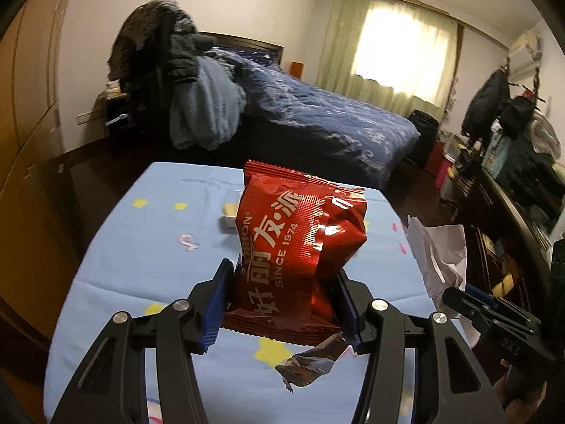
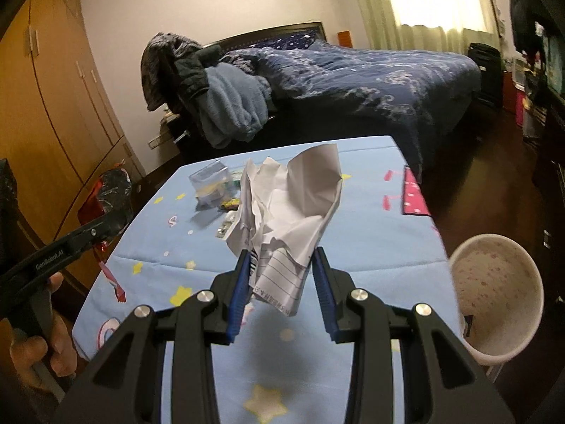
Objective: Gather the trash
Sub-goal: 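Carry the snack bag and white paper to the wastebasket with both tools, then open both tools over the wastebasket and return to the table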
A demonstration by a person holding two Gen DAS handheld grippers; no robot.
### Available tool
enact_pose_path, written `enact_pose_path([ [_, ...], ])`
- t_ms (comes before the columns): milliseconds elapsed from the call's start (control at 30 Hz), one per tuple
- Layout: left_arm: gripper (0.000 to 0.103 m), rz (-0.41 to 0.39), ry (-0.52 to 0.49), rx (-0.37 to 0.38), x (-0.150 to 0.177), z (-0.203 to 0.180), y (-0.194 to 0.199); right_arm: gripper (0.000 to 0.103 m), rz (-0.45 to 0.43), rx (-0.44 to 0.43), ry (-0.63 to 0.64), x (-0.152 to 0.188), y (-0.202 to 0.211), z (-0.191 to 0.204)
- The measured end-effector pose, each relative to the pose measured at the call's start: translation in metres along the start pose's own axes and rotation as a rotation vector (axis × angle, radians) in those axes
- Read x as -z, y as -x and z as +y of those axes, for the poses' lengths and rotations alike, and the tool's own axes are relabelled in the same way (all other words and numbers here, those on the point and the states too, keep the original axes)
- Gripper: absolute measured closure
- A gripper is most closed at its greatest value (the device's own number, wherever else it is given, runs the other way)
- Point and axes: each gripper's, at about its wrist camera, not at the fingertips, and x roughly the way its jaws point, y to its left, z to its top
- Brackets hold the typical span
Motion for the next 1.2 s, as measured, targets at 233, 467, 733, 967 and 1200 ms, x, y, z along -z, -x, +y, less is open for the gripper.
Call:
enact_pose_path([
  [233, 0.048, 0.023, -0.075, 0.078, -0.001, -0.045, -0.012, 0.067, -0.045, 0.066, -0.066, 0.008, 0.028, -0.043],
  [467, 0.048, 0.053, -0.172, 0.198, -0.003, -0.11, -0.032, 0.066, -0.09, 0.183, -0.159, 0.021, 0.062, -0.105],
  [733, 0.048, 0.075, -0.304, 0.33, 0.003, -0.202, -0.052, 0.066, -0.131, 0.293, -0.253, 0.038, 0.09, -0.167],
  [967, 0.048, 0.118, -0.382, 0.396, 0.012, -0.262, -0.075, 0.066, -0.133, 0.352, -0.313, 0.05, 0.097, -0.209],
  [1200, 0.048, 0.179, -0.425, 0.412, 0.025, -0.303, -0.106, 0.066, -0.099, 0.382, -0.357, 0.062, 0.081, -0.24],
])
